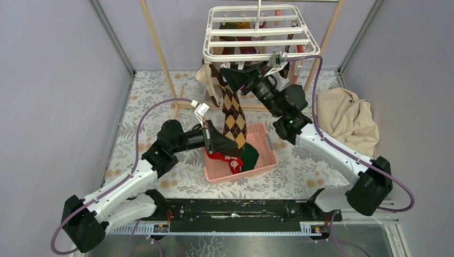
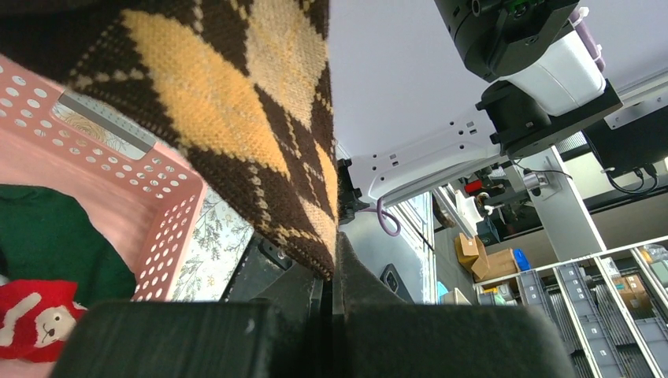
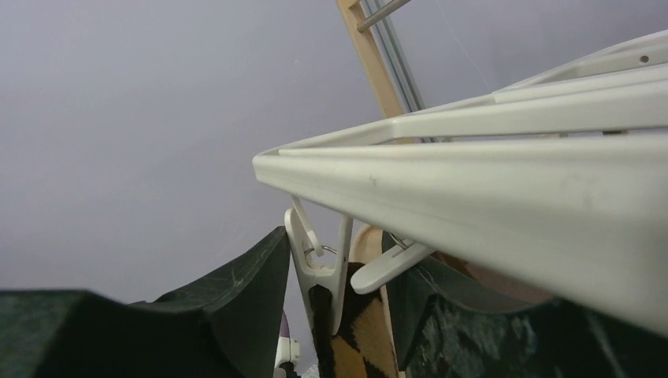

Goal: Remove the socks clipped to the hanger
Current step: Remove the sock from the hanger.

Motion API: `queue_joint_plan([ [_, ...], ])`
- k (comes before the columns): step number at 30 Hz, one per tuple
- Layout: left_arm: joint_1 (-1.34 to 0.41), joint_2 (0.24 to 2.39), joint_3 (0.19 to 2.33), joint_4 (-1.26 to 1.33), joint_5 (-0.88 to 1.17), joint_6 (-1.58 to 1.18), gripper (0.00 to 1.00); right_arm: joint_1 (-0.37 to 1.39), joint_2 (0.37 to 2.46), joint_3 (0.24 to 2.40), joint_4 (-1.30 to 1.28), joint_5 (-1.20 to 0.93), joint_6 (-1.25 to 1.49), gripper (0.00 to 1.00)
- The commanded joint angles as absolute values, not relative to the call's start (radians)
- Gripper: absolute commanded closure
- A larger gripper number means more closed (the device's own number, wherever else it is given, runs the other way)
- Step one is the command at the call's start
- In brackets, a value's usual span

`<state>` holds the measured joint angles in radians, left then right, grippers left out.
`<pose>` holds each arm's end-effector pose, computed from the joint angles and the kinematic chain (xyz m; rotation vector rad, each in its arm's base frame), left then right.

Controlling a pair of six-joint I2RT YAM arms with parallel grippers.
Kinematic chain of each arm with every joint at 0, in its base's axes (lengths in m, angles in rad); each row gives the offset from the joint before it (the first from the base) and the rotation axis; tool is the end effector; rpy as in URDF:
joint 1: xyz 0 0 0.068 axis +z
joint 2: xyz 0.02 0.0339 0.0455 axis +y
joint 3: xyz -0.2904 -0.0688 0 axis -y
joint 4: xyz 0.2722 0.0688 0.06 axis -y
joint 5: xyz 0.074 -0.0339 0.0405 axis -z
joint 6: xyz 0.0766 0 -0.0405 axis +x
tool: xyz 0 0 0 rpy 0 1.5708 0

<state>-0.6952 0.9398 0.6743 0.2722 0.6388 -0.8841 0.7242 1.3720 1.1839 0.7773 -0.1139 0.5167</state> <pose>0.1724 -0.2033 0.3354 0.4176 1.8085 -1.6690 0.2684 0.2490 0.4896 -0.2197 1.0307 1.1886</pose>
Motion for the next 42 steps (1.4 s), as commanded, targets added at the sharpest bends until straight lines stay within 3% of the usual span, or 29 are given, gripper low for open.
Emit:
queue_joint_plan([
  [1, -0.705, 0.929, 0.661, 0.287, 0.629, -0.876, 1.0, 0.719, 1.374, 1.198, 0.853, -0.085, 0.527, 0.45],
  [28, -0.714, 0.902, 0.618, 0.265, 0.619, -0.876, 1.0, 0.719, 1.403, 1.233, 0.89, -0.058, 0.538, 0.42],
  [42, -0.715, 0.903, 0.622, 0.244, 0.616, -0.87, 1.0, 0.718, 1.403, 1.227, 0.881, -0.061, 0.529, 0.69],
])
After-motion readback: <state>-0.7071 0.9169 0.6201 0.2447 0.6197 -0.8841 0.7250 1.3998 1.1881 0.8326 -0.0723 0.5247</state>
